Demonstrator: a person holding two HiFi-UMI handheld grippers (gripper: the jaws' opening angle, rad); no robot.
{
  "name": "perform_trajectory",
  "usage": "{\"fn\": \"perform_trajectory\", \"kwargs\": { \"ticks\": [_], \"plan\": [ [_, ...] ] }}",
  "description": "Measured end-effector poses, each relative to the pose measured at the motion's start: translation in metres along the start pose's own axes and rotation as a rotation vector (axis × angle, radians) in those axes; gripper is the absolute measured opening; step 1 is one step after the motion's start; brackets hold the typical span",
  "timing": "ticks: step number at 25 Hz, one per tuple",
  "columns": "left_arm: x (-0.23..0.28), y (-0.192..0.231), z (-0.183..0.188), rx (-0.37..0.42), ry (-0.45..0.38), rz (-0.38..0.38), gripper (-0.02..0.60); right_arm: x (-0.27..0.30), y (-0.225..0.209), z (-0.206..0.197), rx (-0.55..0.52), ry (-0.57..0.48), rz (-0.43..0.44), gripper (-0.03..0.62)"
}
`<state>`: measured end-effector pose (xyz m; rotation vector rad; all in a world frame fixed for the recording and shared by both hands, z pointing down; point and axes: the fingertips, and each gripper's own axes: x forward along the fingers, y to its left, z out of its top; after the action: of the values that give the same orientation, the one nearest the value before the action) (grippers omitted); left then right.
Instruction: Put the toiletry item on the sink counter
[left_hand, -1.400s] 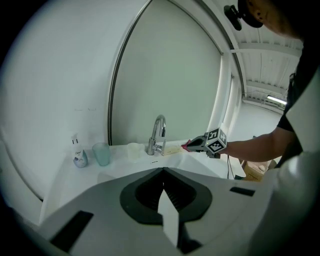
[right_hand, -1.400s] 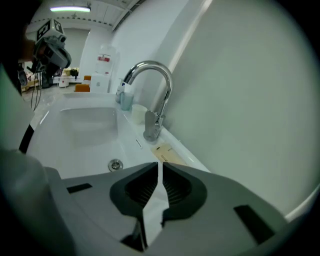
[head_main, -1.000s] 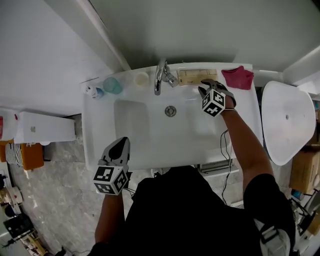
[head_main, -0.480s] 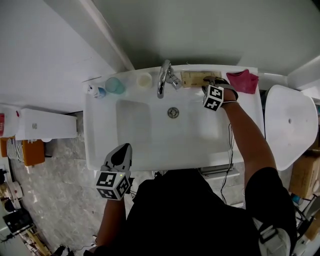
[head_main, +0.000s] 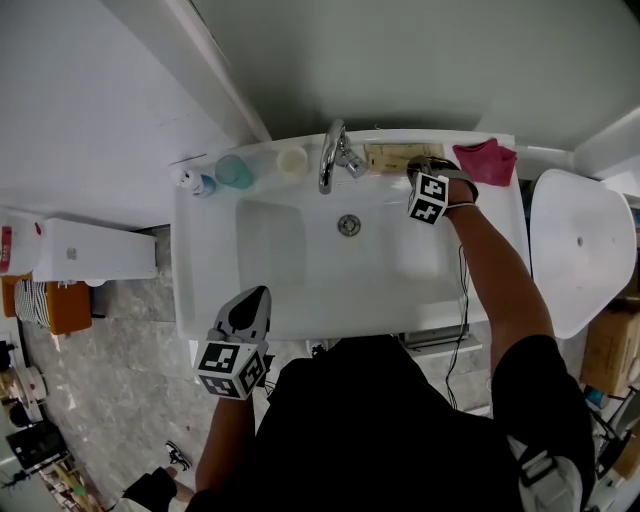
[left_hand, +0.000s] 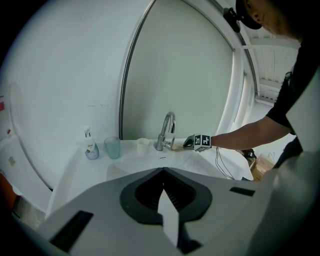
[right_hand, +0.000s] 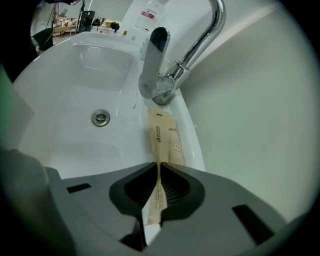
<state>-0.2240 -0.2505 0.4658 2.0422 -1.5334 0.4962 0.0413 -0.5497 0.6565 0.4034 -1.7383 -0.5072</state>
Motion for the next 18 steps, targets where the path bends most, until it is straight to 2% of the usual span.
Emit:
{"fn": "perform_trajectory", "kwargs": {
  "ticks": [12, 18],
  "plan": [
    [-0.012, -0.004, 0.000, 0.023, -0.041, -0.067, 0.005, -0.052, 0.003, 0.003, -0.001, 0.011, -0.086, 0.020],
    [-0.024, -0.009, -0.009, 0.047, -0.054, -0.116, 0.005, -0.092, 0.023, 0.014, 0.027, 0.003, -0.114, 0.020]
  ]
}}
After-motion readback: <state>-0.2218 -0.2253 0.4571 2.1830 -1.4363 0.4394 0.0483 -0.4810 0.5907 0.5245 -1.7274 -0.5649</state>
